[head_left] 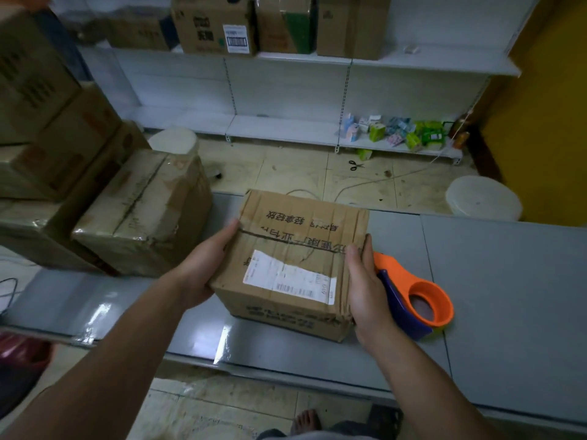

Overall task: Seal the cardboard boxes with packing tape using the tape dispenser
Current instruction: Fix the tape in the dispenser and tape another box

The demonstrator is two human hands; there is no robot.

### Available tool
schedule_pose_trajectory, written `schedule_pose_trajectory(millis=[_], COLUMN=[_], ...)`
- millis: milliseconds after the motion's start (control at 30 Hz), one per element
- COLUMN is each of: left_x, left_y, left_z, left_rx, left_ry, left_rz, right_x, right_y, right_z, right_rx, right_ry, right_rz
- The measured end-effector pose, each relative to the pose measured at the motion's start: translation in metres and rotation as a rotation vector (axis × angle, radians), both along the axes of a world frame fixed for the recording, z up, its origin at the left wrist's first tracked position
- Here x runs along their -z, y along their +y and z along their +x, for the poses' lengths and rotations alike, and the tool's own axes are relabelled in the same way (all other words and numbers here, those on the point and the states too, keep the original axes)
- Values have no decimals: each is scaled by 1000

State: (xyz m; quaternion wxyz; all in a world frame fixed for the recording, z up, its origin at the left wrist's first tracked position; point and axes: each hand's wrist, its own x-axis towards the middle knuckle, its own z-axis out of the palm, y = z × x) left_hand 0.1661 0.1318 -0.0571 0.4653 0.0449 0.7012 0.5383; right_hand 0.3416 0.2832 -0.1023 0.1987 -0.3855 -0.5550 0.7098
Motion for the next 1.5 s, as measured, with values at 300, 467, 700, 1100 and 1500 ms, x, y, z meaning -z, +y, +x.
schedule_pose_trajectory(millis=[300, 467, 700, 1100, 1500], left_x=[-15, -13, 0, -5, -7], left_y=[1, 23, 36, 41, 26], left_z=[0, 9, 19, 26, 15], left_rx=[240, 223, 193, 209, 52], left_ry=[287, 688, 934, 971, 662], left_rz=[-210, -333, -537, -621, -220], right_x=[-11, -22, -17, -25, -20], right_y=[7, 7, 8, 7, 15], right_z=[1, -8, -20, -16, 1], right_rx=[-69, -33, 31, 28, -137], right_ry=[-161, -184, -249, -326, -113], right_rz=[-105, 13, 218, 320, 127])
